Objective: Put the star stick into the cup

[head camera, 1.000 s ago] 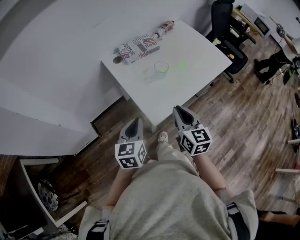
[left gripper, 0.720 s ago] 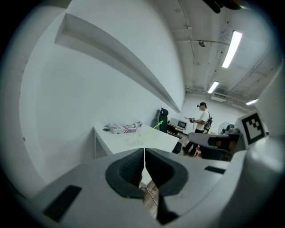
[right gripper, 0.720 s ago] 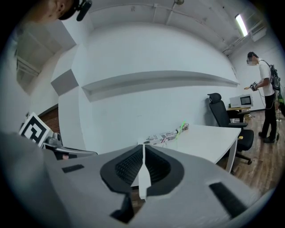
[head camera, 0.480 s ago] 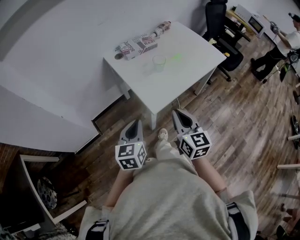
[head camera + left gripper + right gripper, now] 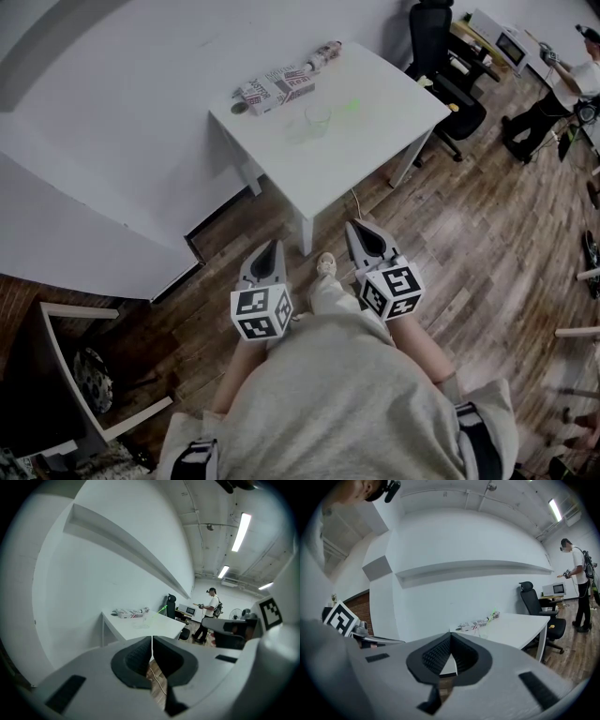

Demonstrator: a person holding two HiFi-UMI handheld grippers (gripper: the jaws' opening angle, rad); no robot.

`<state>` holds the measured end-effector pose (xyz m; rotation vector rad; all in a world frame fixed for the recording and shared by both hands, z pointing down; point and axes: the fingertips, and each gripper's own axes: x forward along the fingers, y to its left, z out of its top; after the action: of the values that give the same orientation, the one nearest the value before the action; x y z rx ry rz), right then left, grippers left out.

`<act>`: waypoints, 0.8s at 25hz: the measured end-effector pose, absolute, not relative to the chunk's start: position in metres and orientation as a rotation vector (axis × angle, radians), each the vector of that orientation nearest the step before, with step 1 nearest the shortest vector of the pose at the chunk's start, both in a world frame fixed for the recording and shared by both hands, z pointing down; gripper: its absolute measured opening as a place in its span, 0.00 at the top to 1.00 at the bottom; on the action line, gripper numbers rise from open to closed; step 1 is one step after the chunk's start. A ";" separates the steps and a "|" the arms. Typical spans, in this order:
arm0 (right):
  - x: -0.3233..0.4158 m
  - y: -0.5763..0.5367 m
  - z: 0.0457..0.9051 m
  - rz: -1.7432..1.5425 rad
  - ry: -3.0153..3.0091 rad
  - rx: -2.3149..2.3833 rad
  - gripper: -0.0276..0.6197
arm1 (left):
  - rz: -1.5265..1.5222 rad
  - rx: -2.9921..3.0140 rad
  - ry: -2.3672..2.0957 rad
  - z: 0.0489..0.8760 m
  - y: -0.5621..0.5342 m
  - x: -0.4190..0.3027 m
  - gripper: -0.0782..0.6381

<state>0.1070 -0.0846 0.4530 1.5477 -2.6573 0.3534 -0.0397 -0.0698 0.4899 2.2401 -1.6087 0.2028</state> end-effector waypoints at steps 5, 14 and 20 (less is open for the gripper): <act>0.108 -0.087 0.453 0.358 -2.644 1.553 0.96 | 0.212 2.240 -1.604 0.491 -0.071 -0.038 0.88; 0.110 -0.093 0.451 0.348 -2.650 1.554 0.96 | 0.219 2.239 -1.603 0.491 -0.075 -0.035 0.88; 0.109 -0.097 0.454 0.357 -2.649 1.548 0.96 | 0.221 2.231 -1.603 0.493 -0.078 -0.035 0.88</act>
<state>0.1093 -0.0967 0.4544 1.5480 -2.6488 0.3572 -0.0345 -0.0776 0.4930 2.2314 -1.6032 0.2210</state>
